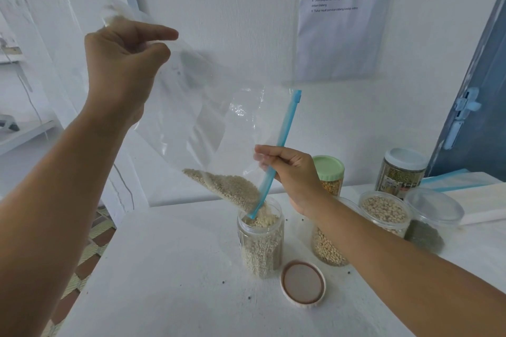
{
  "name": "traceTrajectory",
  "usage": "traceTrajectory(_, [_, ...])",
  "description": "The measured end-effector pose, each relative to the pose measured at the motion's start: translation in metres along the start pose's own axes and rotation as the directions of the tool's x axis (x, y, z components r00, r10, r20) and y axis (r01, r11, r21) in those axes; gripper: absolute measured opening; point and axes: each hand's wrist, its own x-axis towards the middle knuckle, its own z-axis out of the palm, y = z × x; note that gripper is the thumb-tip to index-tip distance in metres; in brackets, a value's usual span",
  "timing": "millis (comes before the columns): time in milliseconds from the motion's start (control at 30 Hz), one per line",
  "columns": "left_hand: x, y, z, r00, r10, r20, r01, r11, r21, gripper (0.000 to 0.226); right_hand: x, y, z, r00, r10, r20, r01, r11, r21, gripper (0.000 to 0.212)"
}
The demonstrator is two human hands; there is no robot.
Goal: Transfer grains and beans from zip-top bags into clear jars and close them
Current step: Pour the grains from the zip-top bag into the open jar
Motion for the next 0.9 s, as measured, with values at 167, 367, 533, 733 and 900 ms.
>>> traceTrajectory(167, [0.0003, 0.0014, -0.0006, 1.000, -0.003, -0.009, 0.003, 1.000, 0.010, 0.035, -0.0012, -0.0012, 0.0025, 1.000, 0.000, 0.015, 0.000, 1.000, -0.007, 0.031])
traceTrajectory(367, [-0.0011, 0.0032, -0.0010, 1.000, 0.013, -0.004, -0.013, 1.000, 0.010, 0.036, -0.0032, 0.0011, 0.0057, 1.000, 0.006, 0.026, -0.006, 1.000, 0.004, 0.027])
traceTrajectory(533, [-0.0038, -0.0019, -0.0030, 1.000, -0.025, -0.011, 0.025, 1.000, -0.003, 0.035, -0.0041, 0.0024, 0.0032, 1.000, 0.010, 0.028, -0.010, 1.000, -0.002, 0.026])
traceTrajectory(733, [-0.0024, -0.0009, -0.0021, 1.000, -0.026, -0.015, 0.026, 1.000, -0.012, 0.034, -0.0042, -0.0001, 0.0033, 1.000, 0.007, 0.024, -0.007, 1.000, 0.003, 0.025])
traceTrajectory(900, [0.0003, 0.0055, -0.0017, 1.000, -0.001, -0.019, 0.000, 1.000, -0.013, 0.036, 0.0005, -0.0049, 0.0030, 1.000, -0.022, 0.013, 0.022, 1.000, 0.011, 0.028])
